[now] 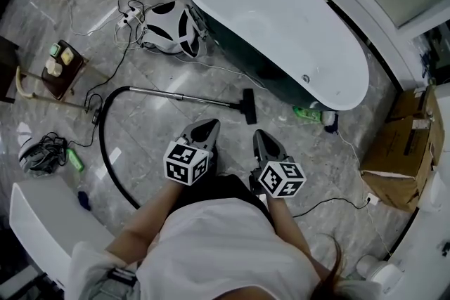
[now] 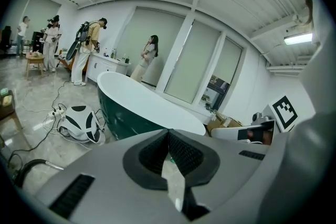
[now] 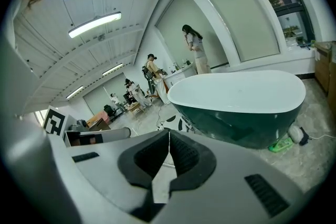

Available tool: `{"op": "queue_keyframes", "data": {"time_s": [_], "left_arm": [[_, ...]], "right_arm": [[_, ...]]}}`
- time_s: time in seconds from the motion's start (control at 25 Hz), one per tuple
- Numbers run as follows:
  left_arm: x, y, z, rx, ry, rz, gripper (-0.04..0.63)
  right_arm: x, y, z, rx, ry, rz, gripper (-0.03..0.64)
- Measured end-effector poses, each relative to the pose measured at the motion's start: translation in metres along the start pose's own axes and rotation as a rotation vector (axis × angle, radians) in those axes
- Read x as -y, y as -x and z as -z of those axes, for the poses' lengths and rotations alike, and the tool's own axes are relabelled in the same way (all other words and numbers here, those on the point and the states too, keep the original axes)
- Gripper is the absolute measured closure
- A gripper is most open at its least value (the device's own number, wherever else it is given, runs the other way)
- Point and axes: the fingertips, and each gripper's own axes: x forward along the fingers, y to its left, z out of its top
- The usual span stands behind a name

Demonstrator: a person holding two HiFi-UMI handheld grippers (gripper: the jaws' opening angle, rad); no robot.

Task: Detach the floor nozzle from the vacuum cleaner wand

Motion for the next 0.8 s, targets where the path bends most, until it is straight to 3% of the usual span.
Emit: {"op": "queue_keyframes", "data": {"time_s": [0.64,0.8], "left_arm": [[-0.041,-0.029,-0.025,0.006,-0.08,0.134,0.586],[-0.063,-0.043,-0.025,0.004,-0.073,0.114,0.586]], "right_arm": [[-0.005,-0.056,-0.029,0.033,0.06,0.063,0.6],[0.0,-0.078,-0.039,0.039,0.098,0.057,0.6]]}}
